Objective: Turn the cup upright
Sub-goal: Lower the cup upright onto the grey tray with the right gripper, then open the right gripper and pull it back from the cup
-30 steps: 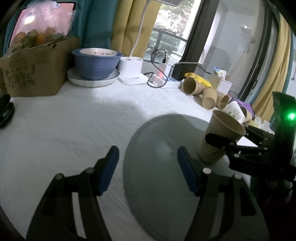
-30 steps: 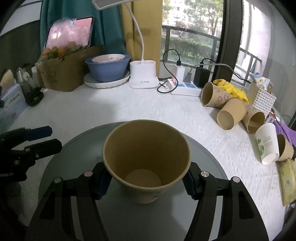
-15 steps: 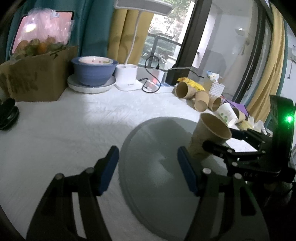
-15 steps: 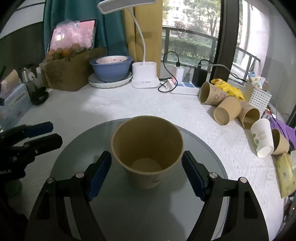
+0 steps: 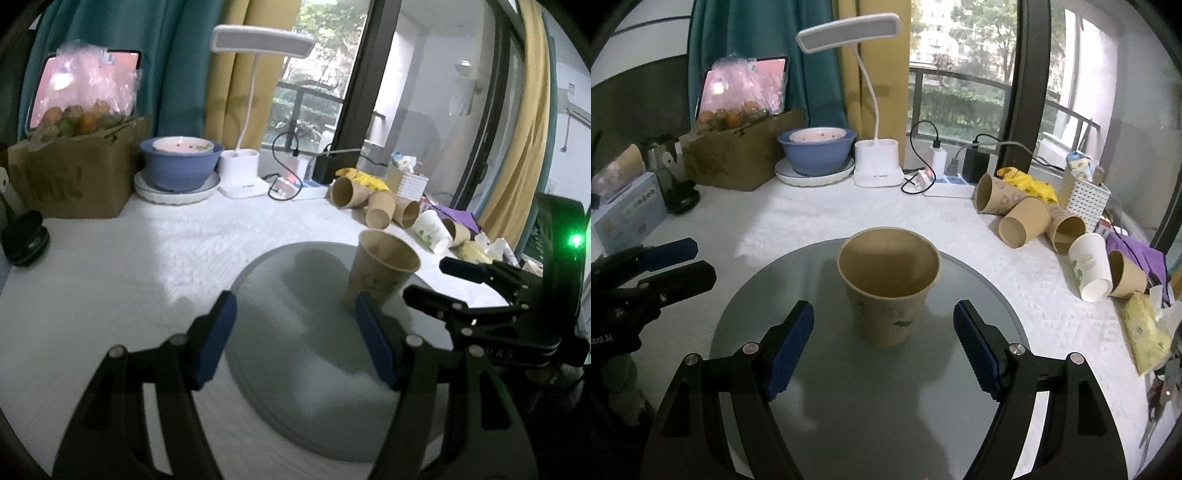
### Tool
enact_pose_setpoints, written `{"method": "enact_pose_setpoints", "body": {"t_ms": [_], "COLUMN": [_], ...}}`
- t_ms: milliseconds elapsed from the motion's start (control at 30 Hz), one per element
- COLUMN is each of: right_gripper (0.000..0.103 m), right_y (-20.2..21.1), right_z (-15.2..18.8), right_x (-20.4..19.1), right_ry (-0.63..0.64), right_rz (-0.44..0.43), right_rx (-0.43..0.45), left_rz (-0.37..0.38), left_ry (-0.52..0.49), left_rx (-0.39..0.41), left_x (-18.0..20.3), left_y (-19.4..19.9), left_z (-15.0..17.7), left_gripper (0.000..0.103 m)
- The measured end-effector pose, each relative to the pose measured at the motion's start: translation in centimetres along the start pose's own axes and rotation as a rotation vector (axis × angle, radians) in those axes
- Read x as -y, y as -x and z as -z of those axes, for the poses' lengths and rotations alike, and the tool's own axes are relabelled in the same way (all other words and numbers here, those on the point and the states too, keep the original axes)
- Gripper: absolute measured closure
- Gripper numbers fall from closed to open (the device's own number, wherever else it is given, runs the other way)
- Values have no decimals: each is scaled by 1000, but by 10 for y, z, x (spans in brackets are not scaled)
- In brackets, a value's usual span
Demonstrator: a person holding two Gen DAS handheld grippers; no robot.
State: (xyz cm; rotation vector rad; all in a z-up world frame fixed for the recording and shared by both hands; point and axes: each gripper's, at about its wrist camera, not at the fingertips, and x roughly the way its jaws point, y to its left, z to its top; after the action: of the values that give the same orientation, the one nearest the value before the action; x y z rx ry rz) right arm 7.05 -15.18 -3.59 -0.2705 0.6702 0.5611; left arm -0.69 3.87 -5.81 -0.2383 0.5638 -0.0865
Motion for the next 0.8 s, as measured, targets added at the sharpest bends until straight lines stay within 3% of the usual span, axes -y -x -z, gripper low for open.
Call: {"method": "enact_pose_setpoints", "body": {"t_ms": [67,133,200,800], "right_gripper": [22,22,22,22], "right_y": [6,13,20,88], "right_z": [1,3,4,-4], "right_x": [-1,-1,-1,-3], "right_ry": [0,-1,-2,-26], "right_rz": [3,6,10,19], "right_rx": [9,20,31,165], "left_rz": [7,16,26,-7], "left_ry": [3,7,7,-79], "left_rx": [13,25,40,157], "left_x": [3,5,8,45], "left_y": [6,10,16,62], "left_z": [0,0,-1,-16], "left_gripper": [34,18,12,11]}}
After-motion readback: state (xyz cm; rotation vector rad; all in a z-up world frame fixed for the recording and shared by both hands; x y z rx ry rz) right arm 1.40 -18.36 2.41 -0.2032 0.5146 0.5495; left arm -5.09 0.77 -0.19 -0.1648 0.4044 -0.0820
